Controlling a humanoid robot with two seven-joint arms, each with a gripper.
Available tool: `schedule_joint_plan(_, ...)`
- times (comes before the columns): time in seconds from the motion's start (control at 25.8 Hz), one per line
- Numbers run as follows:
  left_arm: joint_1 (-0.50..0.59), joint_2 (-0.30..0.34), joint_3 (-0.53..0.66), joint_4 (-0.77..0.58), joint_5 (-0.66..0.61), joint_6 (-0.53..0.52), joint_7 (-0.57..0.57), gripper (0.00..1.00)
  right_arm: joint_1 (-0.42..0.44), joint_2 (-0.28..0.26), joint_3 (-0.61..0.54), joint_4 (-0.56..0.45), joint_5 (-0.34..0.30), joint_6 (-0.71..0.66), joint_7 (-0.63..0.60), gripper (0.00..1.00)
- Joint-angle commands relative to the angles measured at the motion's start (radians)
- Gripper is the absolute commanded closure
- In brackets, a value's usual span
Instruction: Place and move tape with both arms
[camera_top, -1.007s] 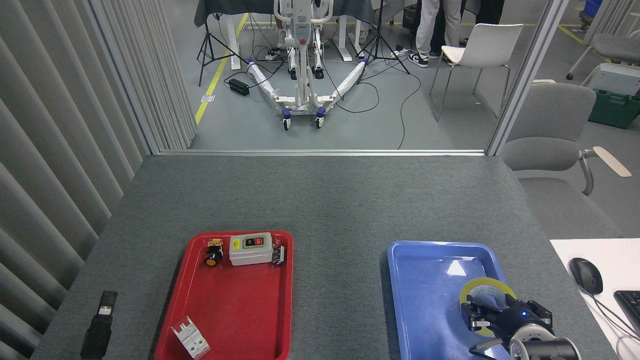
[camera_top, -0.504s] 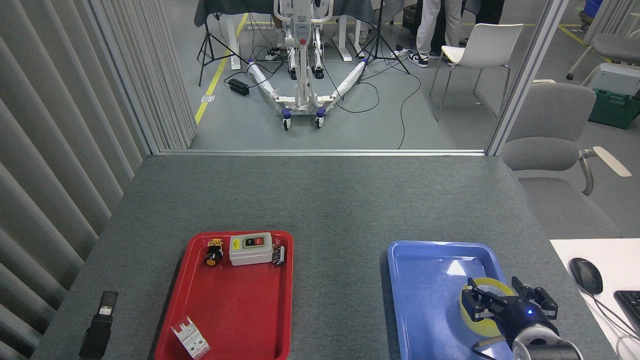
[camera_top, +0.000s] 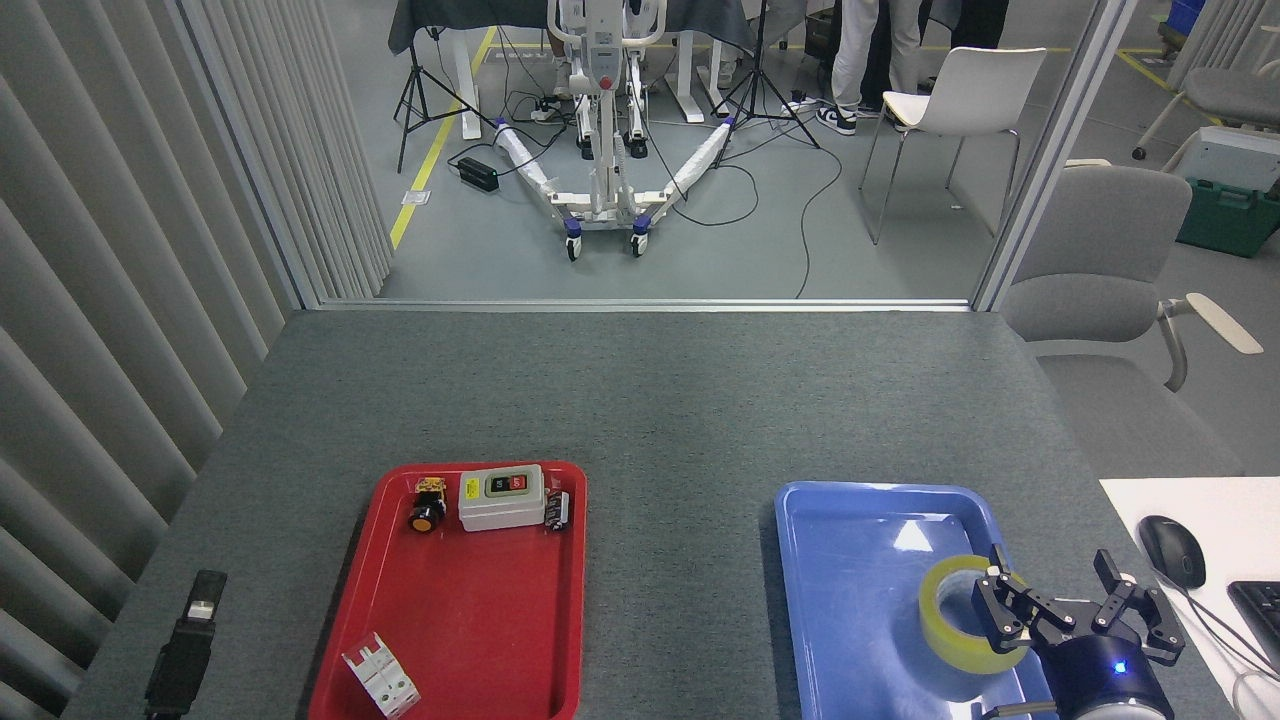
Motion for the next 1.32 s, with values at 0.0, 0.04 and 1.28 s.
schedule_joint_plan(0.0, 0.003, 0.009, 0.037, -0.045, -0.001, 0.026, -0.005, 0.0, 0.022, 0.014, -0.017, 0.0, -0.001, -0.007, -0.07, 0.02)
schedule_joint_plan(0.04, 0.007, 0.009, 0.052, -0.07, -0.008, 0.058, -0.004, 0.0, 0.027, 0.017, -0.017, 0.0, -0.001, -0.007, -0.076, 0.02)
schedule_joint_plan(1.28, 0.03, -0.197, 0.052, -0.372, -1.161, 0.477, -0.194, 0.0, 0.114, 0.106, -0.038, 0.021, 0.002, -0.068, -0.268, 0.01)
